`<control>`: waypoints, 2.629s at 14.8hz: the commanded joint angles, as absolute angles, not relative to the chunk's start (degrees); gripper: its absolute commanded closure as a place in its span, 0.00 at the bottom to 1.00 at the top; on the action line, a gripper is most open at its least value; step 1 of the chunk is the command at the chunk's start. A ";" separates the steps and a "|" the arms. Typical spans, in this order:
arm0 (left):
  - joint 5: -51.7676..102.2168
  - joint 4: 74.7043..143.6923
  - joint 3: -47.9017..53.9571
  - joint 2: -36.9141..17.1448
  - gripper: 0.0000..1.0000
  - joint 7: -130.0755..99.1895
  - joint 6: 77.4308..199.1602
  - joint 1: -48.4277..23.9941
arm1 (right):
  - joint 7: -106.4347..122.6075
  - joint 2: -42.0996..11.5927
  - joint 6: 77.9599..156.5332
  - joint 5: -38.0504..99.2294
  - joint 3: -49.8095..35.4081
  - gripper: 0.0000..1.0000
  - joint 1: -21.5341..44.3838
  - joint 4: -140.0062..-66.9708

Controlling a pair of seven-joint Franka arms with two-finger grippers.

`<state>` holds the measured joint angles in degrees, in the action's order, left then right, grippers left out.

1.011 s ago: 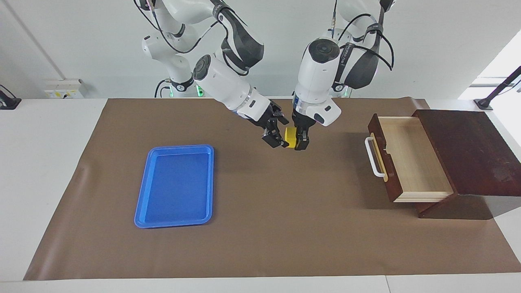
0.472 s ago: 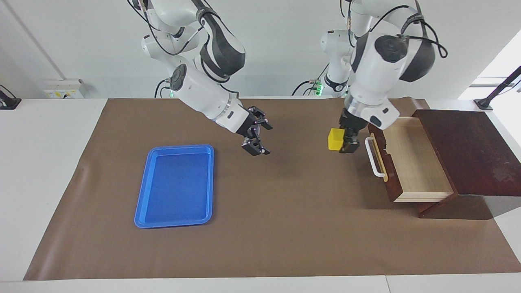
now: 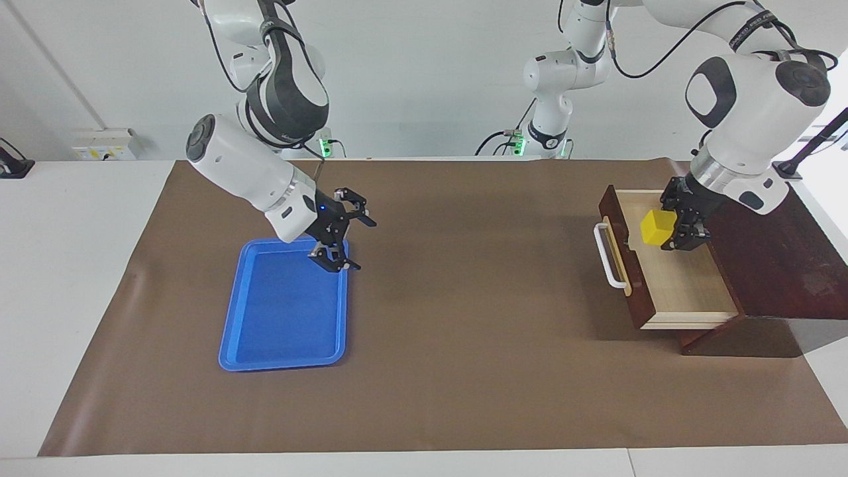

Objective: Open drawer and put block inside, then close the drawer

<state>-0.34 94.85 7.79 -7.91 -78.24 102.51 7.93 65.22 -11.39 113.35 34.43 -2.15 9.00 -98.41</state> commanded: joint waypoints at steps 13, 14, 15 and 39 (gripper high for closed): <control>-0.62 118.39 8.35 -0.35 0.68 -72.95 118.92 13.10 | 26.12 2.11 87.92 8.89 -2.20 0.00 -1.58 -93.88; -0.62 117.87 8.35 -0.53 0.10 -72.69 119.00 13.10 | 24.89 2.11 85.63 6.61 -2.20 0.00 -1.58 -92.30; -0.70 116.99 8.35 -0.88 0.00 -72.69 118.83 12.75 | 22.70 2.11 83.26 4.24 -2.37 0.00 -2.02 -90.37; -8.35 109.77 8.53 -5.36 0.00 -65.85 119.52 15.63 | 8.26 8.00 78.66 -2.90 -1.05 0.00 -3.08 -92.64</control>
